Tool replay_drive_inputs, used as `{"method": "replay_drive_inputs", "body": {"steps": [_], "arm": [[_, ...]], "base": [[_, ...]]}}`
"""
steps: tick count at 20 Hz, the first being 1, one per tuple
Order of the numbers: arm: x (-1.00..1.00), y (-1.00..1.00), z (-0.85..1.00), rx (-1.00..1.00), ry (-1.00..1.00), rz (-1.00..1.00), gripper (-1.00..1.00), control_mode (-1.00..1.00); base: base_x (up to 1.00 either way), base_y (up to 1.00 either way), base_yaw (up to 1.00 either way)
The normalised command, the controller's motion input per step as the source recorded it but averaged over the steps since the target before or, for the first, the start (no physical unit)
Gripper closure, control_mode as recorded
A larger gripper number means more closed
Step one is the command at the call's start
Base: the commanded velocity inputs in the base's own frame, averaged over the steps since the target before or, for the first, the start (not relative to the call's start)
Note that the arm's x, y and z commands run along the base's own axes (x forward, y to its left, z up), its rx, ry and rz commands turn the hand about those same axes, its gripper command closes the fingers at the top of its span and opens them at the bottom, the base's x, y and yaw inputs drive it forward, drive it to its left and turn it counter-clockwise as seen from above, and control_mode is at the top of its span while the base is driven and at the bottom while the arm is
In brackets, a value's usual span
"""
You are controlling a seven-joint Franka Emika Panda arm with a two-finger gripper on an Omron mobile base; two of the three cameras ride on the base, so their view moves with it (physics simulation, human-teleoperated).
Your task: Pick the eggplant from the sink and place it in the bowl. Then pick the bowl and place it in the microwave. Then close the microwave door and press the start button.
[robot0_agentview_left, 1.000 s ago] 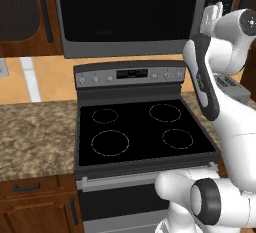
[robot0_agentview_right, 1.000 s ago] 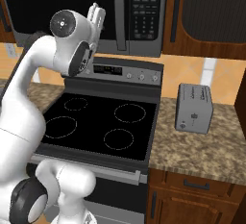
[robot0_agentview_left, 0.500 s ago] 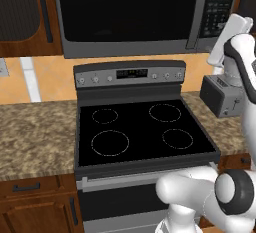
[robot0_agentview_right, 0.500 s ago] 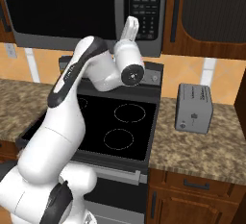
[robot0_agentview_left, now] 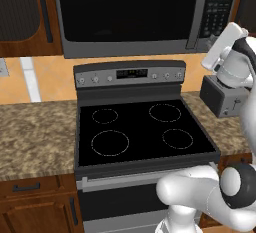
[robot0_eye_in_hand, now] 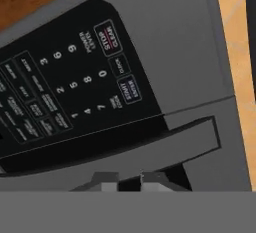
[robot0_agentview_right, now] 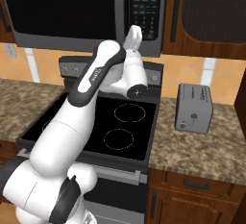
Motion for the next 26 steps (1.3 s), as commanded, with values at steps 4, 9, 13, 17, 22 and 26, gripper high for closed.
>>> {"method": "replay_drive_inputs", "body": {"steps": [4, 9, 13, 17, 22, 26], "arm": [[0.34, -0.27, 0.17, 0.0, 0.0, -0.03, 1.0, -1.0], [0.33, -0.3, 0.03, 0.01, 0.0, 0.0, 1.0, -1.0], [0.45, -0.05, 0.0, 0.0, 0.0, 0.0, 1.0, -1.0], [0.47, 0.0, 0.0, 0.0, 0.0, 0.0, 1.0, -1.0], [0.15, -0.21, 0.0, 0.0, 0.0, 0.0, 1.0, -1.0], [-0.89, -0.5, 0.0, 0.0, -0.08, 0.01, 1.0, -1.0]], "base": [[0.0, 0.0, 0.0], [0.0, 0.0, 0.0], [0.0, 0.0, 0.0], [0.0, 0.0, 0.0], [0.0, 0.0, 0.0], [0.0, 0.0, 0.0]]}}
